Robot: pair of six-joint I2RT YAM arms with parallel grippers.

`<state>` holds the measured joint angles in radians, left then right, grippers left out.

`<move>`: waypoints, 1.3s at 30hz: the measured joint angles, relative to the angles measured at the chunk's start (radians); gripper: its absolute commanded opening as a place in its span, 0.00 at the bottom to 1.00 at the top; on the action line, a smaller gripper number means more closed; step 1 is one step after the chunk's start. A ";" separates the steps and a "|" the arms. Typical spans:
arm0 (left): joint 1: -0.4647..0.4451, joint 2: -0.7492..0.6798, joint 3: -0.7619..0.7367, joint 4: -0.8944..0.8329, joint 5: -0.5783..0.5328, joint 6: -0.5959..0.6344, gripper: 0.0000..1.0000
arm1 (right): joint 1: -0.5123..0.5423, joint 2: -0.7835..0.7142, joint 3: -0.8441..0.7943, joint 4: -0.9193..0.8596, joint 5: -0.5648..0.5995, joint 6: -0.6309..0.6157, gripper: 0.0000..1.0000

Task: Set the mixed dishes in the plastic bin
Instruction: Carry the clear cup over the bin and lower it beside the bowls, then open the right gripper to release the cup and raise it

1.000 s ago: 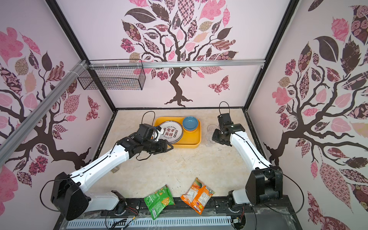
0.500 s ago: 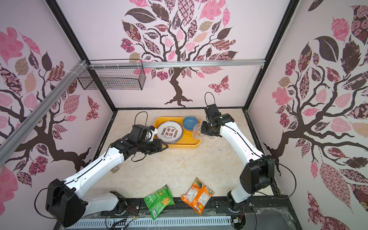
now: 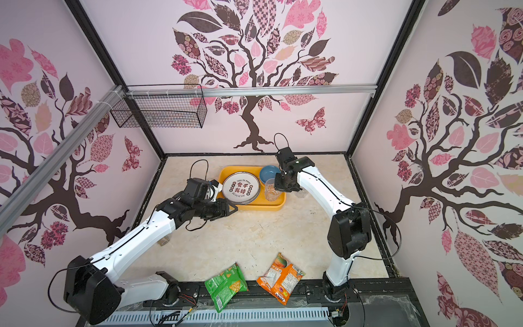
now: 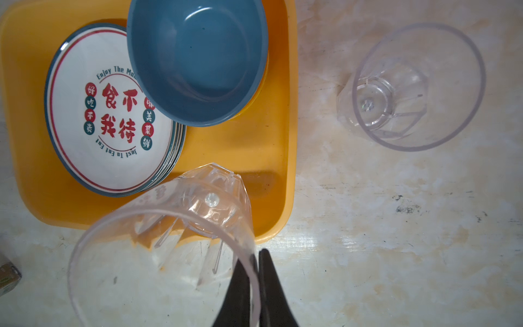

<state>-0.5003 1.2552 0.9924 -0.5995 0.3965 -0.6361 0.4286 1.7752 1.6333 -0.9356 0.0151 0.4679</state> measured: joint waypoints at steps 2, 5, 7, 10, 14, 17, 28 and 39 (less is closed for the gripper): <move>0.001 0.000 -0.002 -0.001 0.000 0.000 0.62 | 0.005 0.022 0.003 -0.003 0.006 -0.002 0.00; 0.002 0.000 -0.002 0.000 0.000 0.000 0.62 | 0.005 0.051 0.003 -0.003 0.016 -0.005 0.00; 0.003 0.000 -0.002 0.000 0.000 0.000 0.62 | 0.005 0.064 0.003 -0.003 0.022 -0.005 0.00; 0.003 0.000 -0.002 0.000 0.000 0.000 0.62 | 0.006 0.075 0.003 -0.003 0.028 -0.005 0.00; 0.003 0.000 -0.005 0.003 0.000 -0.001 0.62 | 0.007 0.097 0.004 0.001 0.036 -0.005 0.00; 0.003 0.000 -0.011 0.004 0.000 -0.002 0.62 | 0.007 0.117 0.005 0.006 0.037 -0.005 0.00; 0.003 -0.003 -0.027 0.009 0.000 -0.007 0.62 | 0.008 0.188 0.058 0.028 0.036 -0.005 0.00; 0.005 -0.006 -0.034 0.014 0.000 -0.013 0.62 | 0.010 0.229 0.066 0.027 0.034 -0.005 0.01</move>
<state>-0.4957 1.2488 0.9581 -0.5854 0.3969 -0.6487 0.4385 2.0041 1.6997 -0.9081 0.0490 0.4629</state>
